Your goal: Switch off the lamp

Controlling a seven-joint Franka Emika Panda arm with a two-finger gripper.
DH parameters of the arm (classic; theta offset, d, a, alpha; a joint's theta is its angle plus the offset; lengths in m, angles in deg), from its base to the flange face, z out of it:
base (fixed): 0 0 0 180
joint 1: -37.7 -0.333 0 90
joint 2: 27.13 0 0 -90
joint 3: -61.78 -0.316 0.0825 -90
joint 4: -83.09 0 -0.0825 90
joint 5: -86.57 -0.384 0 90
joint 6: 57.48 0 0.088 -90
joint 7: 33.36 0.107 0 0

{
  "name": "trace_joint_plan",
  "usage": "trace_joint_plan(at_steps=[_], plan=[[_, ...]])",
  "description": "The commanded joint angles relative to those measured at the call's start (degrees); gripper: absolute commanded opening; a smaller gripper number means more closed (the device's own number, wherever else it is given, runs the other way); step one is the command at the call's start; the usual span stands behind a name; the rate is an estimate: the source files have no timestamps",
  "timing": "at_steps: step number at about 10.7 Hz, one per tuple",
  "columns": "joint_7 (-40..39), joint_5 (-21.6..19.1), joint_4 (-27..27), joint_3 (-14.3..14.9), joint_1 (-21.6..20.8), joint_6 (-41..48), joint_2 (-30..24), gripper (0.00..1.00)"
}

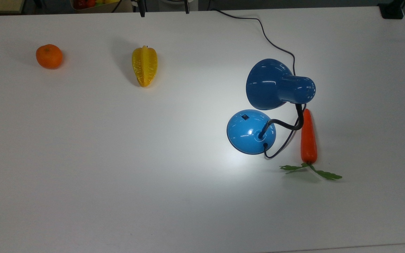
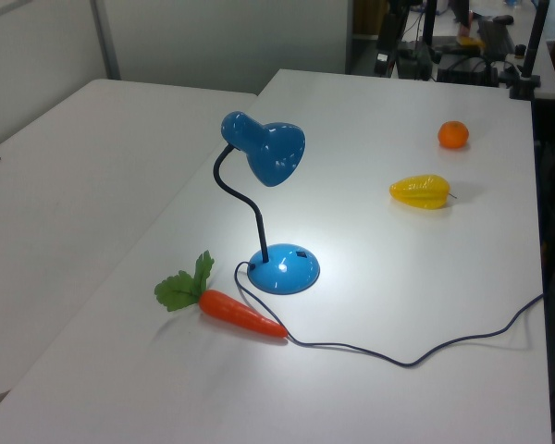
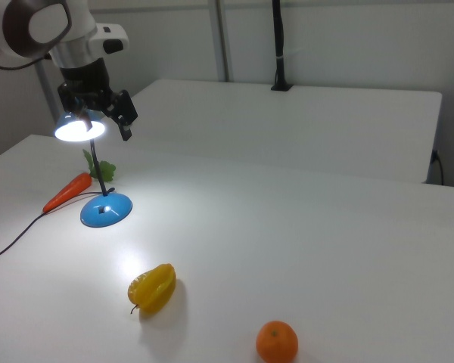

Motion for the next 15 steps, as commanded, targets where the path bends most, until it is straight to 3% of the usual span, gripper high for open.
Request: trace_joint_plan(at_steps=[1, 7, 11, 13, 15], plan=[[-1.2, 0.7, 0.2, 0.1, -0.4, 1.6, -0.4, 1.0], [-1.5, 0.3, 0.2, 0.1, 0.0, 1.2, -0.3, 0.96], [-1.5, 0.3, 0.2, 0.1, -0.1, 0.9, -0.2, 0.65], [-1.5, 0.3, 0.2, 0.1, -0.2, 0.8, -0.2, 0.37], [-1.5, 0.3, -0.1, 0.1, -0.4, 0.6, -0.1, 0.19]])
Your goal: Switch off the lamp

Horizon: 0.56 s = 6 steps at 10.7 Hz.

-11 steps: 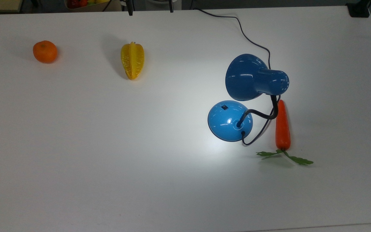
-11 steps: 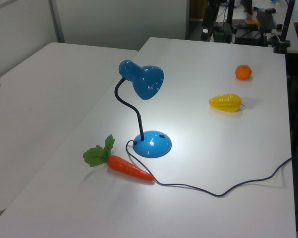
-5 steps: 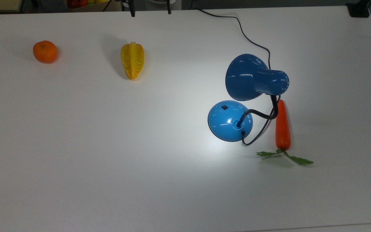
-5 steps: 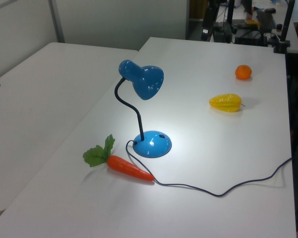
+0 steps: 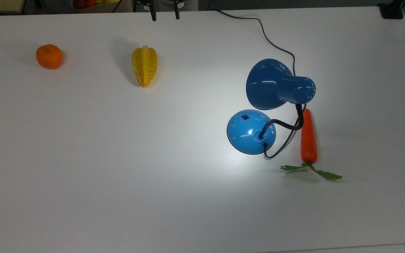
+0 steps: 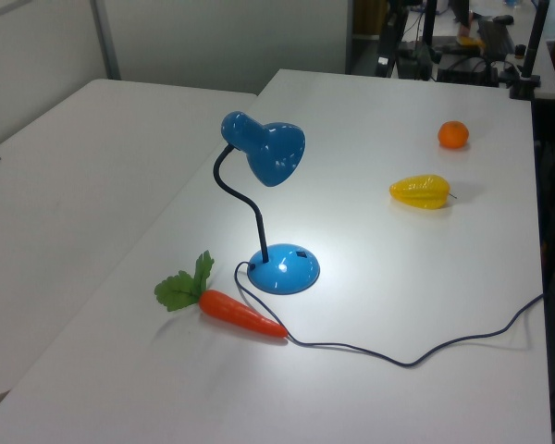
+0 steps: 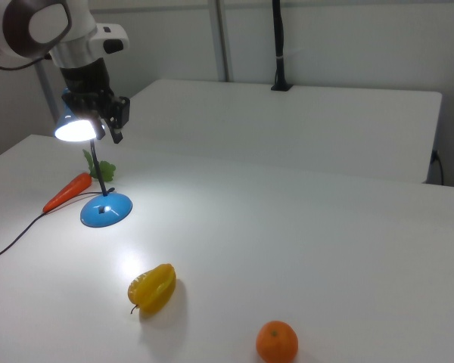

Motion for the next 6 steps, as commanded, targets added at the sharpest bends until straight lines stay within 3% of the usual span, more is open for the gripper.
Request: trace_joint_plan(at_steps=[1, 4, 6], plan=[[-1.0, 0.2, -0.1, 0.1, -0.4, 0.5, 0.0, 0.12], [-0.9, -0.2, -0.1, 0.0, -0.4, 0.0, 0.2, 0.0], [-1.0, -0.3, -0.1, -0.2, -0.4, 0.0, 0.2, 0.0]])
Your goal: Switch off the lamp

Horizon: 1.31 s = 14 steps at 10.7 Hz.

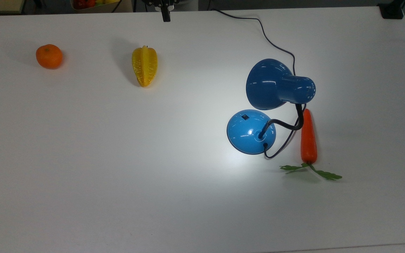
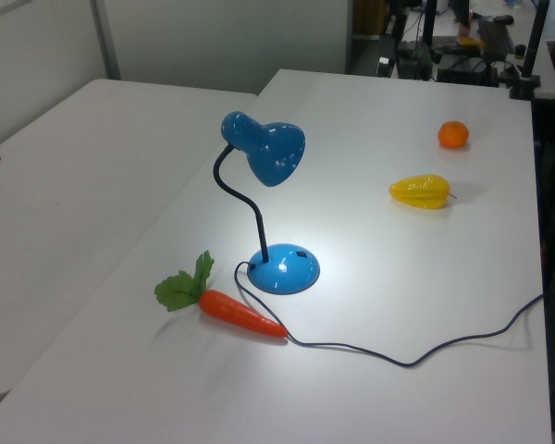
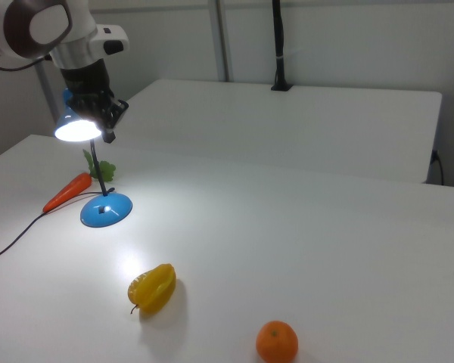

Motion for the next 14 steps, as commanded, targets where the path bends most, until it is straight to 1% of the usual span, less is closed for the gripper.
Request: trace_joint_plan(at_steps=[1, 6, 8, 10, 11, 14], plan=[[-1.0, -0.3, -0.2, -0.2, -0.4, 0.0, 0.0, 0.0], [-1.1, -0.4, -1.6, -0.7, -0.5, 0.6, 0.0, 0.0], [-1.2, 0.7, -3.2, -1.9, -0.8, 0.4, 0.0, 0.0], [-1.2, 4.1, -6.4, -1.9, -3.0, 0.0, 0.1, 0.0], [-1.3, 4.6, -7.8, -1.9, -3.6, -0.9, 0.2, 0.0], [-1.9, 5.5, -14.0, -1.8, -5.6, -7.5, -0.2, 0.0]])
